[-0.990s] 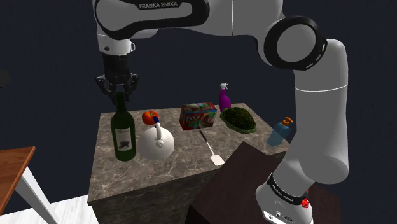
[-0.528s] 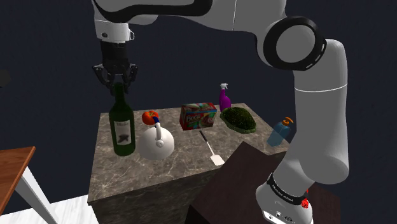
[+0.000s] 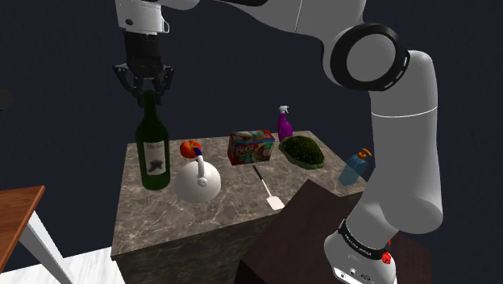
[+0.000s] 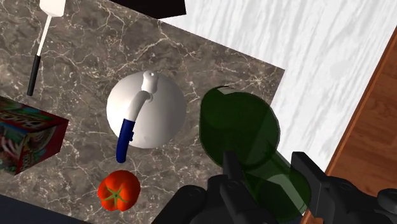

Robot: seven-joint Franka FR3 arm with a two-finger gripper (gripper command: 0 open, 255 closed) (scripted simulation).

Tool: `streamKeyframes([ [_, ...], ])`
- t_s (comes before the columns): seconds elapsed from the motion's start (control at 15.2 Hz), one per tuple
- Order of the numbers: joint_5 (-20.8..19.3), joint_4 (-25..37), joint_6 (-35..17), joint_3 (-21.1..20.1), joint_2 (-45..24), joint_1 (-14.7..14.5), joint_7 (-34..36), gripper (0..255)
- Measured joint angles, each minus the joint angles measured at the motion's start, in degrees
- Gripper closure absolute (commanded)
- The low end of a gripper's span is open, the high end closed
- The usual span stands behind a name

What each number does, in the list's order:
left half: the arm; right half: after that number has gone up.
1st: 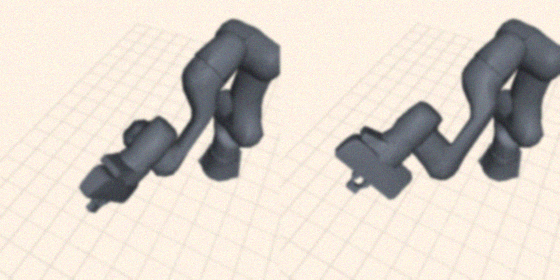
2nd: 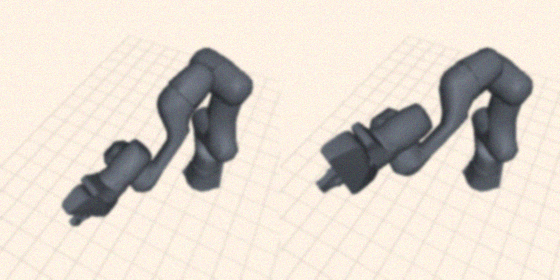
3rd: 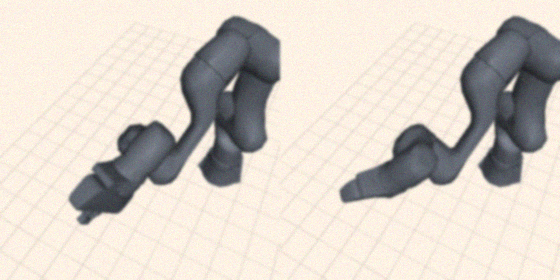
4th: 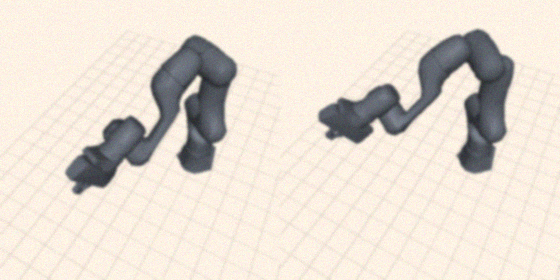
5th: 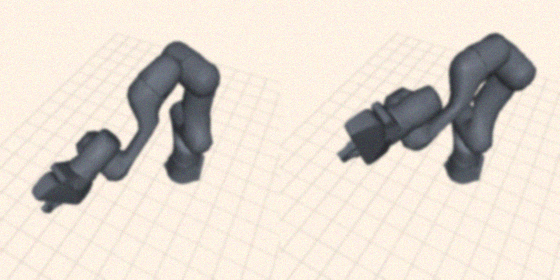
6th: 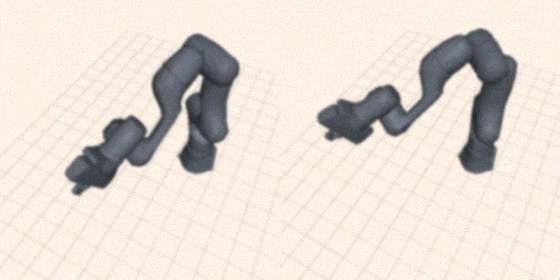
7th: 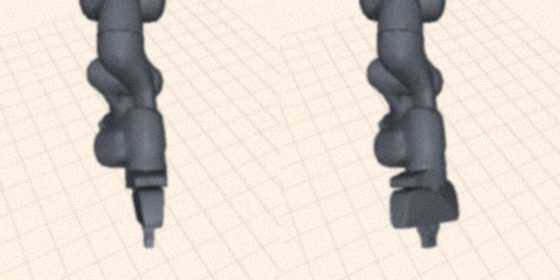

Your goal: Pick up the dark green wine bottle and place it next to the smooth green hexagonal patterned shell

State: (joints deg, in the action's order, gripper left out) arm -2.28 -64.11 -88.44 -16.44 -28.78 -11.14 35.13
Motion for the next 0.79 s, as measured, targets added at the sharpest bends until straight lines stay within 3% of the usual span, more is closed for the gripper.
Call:
streamKeyframes([
  [0.46, -0.58, 9.34, 6.87, 0.04, -2.44, -1.1, 0.4, 255],
  [0.79, -1.55, 20.72, 13.78, 0.27, -6.82, -2.83, 0.7, 255],
])
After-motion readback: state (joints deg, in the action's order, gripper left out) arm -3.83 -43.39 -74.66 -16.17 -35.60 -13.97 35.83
